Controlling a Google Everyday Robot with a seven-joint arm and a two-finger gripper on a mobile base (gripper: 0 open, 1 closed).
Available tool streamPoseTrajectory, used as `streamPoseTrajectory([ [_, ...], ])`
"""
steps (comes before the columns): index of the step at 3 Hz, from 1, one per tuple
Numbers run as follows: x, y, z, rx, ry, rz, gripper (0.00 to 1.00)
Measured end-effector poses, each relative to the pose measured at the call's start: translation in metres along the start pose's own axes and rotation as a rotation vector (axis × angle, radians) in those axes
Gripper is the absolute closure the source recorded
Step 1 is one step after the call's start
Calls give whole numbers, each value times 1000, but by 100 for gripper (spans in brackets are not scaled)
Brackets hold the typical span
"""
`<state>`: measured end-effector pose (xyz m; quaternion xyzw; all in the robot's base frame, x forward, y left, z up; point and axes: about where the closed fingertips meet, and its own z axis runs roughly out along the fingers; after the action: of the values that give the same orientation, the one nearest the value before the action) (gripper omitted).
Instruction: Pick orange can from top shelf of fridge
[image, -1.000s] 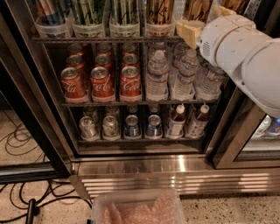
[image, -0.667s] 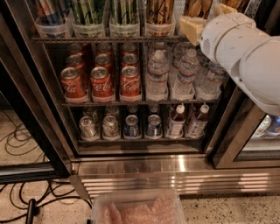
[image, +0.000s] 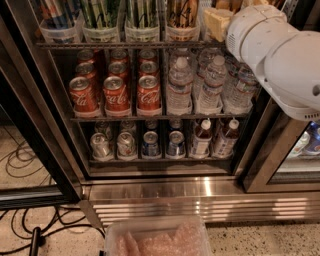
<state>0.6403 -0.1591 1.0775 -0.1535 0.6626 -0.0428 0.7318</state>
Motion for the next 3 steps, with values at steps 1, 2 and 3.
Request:
streamPoseTrajectory([
  [1, 0, -1, 7, 9, -4, 6, 42],
  [2, 0, -1, 16, 14, -2, 26, 44],
  [3, 1, 0, 18, 14, 1, 34, 45],
])
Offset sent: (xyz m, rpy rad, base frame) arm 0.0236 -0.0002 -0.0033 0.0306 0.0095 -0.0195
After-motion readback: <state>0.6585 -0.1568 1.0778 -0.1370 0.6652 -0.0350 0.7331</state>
